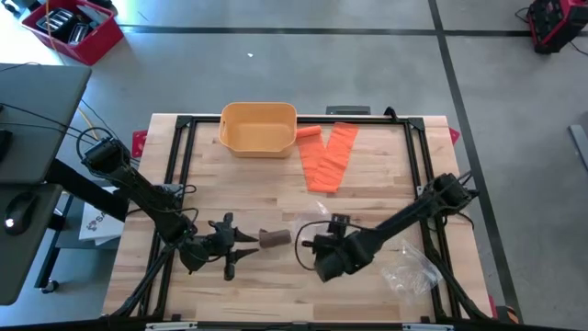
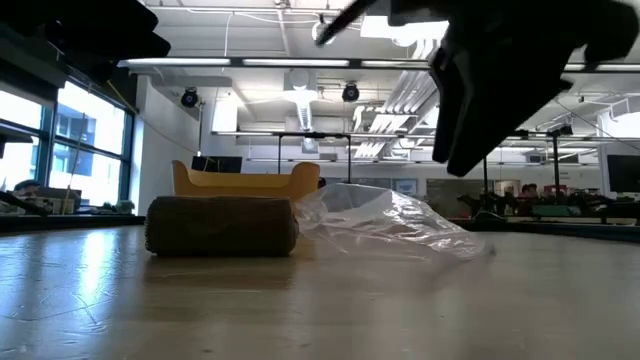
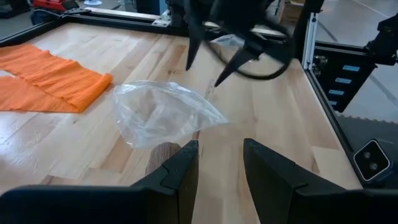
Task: Roll bandage
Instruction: Open the left transparent zip bag
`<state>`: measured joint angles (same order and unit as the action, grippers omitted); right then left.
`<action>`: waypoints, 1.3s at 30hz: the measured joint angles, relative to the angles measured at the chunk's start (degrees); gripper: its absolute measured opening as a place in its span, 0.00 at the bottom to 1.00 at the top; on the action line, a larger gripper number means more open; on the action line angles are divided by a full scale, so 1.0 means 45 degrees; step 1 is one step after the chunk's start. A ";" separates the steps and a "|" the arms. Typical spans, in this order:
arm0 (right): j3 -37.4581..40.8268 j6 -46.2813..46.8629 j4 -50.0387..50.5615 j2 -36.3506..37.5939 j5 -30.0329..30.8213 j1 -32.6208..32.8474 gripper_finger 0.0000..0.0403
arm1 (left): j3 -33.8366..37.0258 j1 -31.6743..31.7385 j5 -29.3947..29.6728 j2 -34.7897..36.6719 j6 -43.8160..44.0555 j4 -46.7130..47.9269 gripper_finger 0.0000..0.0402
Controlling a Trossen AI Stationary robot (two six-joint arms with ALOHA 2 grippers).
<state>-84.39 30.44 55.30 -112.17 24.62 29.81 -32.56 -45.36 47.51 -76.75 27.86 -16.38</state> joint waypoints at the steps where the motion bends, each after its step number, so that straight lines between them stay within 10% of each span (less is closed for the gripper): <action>1: -0.0130 -0.0813 0.0017 0.0014 -0.0321 -0.0024 0.57 | 0.0000 -0.0005 0.0002 0.0000 0.0000 0.0005 0.30; 10: 0.1077 -0.5193 -0.0508 -0.0626 -0.0159 0.0115 0.57 | 0.0000 -0.0005 0.0005 0.0000 0.0083 0.0005 0.30; 16: 0.1452 -0.4694 -0.0930 -0.1247 0.0937 -0.0063 0.46 | 0.0000 0.0004 0.0009 0.0000 0.0083 0.0006 0.30; 24: 0.1440 -0.3818 -0.1269 -0.0941 0.0461 -0.0687 0.03 | 0.0000 0.0139 0.0044 0.0000 -0.0019 0.0004 0.30; 39: -0.1668 -0.0870 -0.0777 0.0473 0.0291 -0.1101 0.01 | 0.0000 0.1082 -0.0102 0.0005 -0.5278 -0.3261 0.30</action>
<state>-91.90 26.53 51.81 -110.04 25.93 24.86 -32.56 -40.50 47.05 -76.73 4.11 -31.06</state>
